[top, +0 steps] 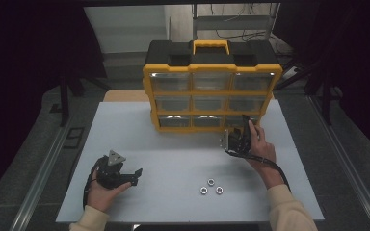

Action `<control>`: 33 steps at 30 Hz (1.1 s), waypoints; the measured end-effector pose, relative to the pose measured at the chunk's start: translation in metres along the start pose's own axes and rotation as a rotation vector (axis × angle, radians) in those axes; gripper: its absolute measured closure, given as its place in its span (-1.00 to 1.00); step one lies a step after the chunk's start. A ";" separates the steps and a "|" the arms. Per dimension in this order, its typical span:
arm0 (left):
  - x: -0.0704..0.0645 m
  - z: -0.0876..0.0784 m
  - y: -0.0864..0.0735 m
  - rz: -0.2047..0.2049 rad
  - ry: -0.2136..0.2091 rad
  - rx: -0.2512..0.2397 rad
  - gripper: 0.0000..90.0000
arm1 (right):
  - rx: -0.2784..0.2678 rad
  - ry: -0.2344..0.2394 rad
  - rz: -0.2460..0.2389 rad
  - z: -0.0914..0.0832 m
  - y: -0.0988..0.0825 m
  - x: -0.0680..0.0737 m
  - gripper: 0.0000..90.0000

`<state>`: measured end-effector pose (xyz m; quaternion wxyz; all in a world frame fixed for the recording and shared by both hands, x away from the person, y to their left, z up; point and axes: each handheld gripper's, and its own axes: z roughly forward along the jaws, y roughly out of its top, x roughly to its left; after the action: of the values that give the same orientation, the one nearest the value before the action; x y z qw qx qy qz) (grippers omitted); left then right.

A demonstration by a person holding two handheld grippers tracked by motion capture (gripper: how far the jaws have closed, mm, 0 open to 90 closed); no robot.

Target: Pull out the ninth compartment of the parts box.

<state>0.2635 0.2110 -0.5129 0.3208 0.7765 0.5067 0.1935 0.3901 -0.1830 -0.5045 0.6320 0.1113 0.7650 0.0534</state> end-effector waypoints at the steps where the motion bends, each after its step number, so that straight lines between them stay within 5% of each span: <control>1: 0.000 0.000 0.000 0.000 0.000 0.001 -0.83 | 0.000 0.000 0.000 0.000 0.000 0.000 -0.38; 27: 0.002 0.000 -0.001 -0.002 0.005 0.000 -0.83 | 0.002 -0.002 -0.048 0.009 0.004 0.002 0.04; 33: 0.002 -0.001 -0.001 -0.003 0.005 0.001 -0.83 | 0.003 0.004 -0.025 0.012 0.004 0.004 0.16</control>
<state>0.2632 0.2133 -0.5133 0.3193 0.7754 0.5089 0.1945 0.4012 -0.1785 -0.5092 0.6308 0.1023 0.7679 0.0446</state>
